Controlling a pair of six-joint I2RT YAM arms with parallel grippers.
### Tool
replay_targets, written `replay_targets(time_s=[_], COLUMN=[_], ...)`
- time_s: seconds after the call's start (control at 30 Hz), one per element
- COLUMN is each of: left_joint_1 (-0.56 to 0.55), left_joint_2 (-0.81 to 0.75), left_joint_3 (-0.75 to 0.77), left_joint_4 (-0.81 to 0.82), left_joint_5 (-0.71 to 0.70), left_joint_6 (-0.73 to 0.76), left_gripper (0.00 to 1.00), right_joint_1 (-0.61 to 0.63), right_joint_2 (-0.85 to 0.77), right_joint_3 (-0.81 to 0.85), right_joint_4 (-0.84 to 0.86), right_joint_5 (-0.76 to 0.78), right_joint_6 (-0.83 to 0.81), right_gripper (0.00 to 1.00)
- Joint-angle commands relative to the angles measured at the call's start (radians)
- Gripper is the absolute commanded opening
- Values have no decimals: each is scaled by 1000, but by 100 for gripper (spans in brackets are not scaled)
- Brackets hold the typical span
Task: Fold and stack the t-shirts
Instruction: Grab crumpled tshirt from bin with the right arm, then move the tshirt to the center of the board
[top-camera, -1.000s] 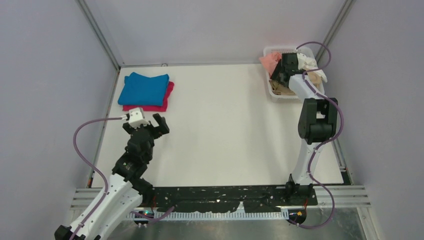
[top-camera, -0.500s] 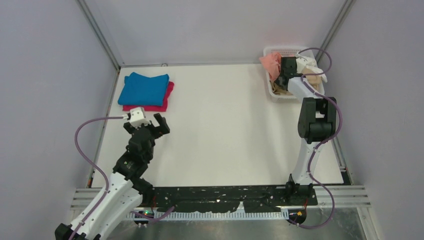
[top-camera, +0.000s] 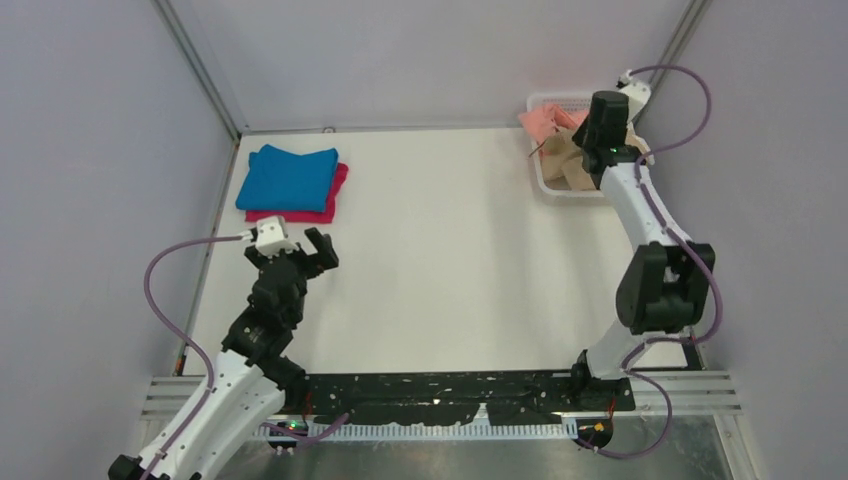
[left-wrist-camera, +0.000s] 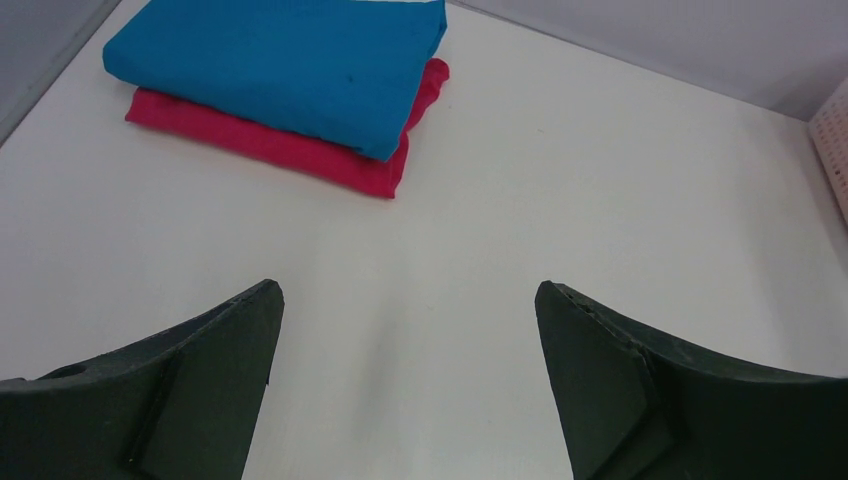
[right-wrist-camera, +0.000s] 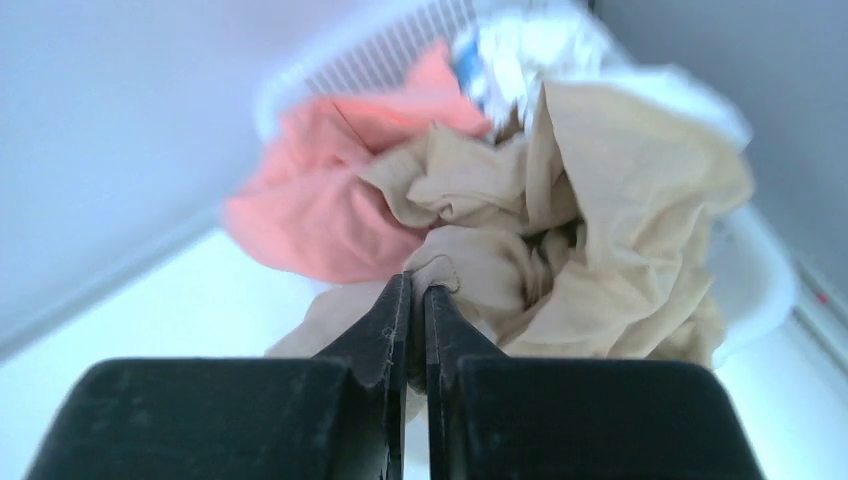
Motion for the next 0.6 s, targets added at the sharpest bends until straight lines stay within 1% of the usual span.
replay_targets(time_s=[0.0,0.1,0.27,0.33,0.4,0.47,0.57], left_joint_1=[-2,-2,-2,-2,-2,-2,-2], left_joint_2=[-50,-86,-132,-145,-156,-165,-170], left_joint_3=[22,16,2,0,1,1,-4], left_joint_4=[10,0,-1,-8,-14,-19,-10], left_joint_5=[12,15,26,32,36,39,46], left_joint_6=[-24,-31,-43,-48,-50,-52,-55], left_gripper=[99,99,99,99,99,99,99], right_joint_1=[1,0,0,0,0,0,0], right_joint_2=[-321,-460,-576,-610,-640,-655,-669], right_joint_3=[-44,-81,-24,14,63,130,185], right_joint_4=[279,361,405,392,360,328,311], right_joint_5=[28,33,0,-51,-149,-236,-361], right_joint_6=[-119,-160,-241,-248,-241,-219,-169], right_gripper=[6,6,6,6,6,6,6])
